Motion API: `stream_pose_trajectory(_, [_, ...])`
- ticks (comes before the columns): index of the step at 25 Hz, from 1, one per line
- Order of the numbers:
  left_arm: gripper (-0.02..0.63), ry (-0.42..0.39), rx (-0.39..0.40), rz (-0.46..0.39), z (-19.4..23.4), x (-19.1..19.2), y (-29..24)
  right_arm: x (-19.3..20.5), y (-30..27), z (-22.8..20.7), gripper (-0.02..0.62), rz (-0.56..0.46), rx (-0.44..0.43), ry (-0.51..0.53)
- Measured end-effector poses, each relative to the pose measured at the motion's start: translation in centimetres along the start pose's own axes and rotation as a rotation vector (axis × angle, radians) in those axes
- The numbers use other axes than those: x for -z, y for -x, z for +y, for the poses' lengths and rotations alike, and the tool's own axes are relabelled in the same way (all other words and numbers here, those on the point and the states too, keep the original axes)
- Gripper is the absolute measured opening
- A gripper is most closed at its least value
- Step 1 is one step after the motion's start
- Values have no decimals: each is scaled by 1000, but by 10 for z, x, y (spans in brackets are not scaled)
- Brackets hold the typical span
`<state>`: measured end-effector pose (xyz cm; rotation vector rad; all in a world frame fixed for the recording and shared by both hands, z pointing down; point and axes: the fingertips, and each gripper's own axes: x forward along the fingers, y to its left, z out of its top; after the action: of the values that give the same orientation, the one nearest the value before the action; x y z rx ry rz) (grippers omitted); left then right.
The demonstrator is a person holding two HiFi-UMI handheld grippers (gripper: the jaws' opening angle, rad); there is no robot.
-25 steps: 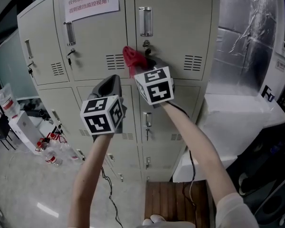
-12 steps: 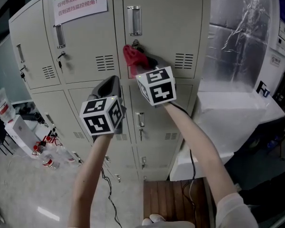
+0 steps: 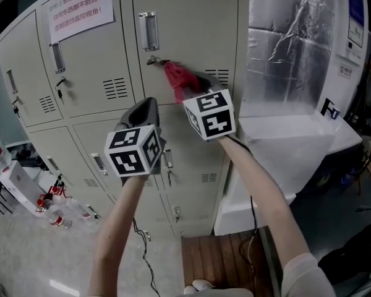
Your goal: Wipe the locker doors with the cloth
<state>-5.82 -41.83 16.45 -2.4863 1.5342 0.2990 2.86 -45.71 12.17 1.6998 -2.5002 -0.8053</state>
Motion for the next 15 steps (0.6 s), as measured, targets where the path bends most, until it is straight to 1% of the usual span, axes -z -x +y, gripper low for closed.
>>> stream_pose_trajectory(6, [15,22,45,-6,-33,0,-16,13,23,-41,26,30,48,18])
stream_pose_trajectory(10, [16,22,78,-14,-53,-2,-27,21,39,-70,26,42,96,16])
stream_pose_trajectory(15, [17,24,113,-26,-77,-4,-39,30,55,-97,26,54,129,25])
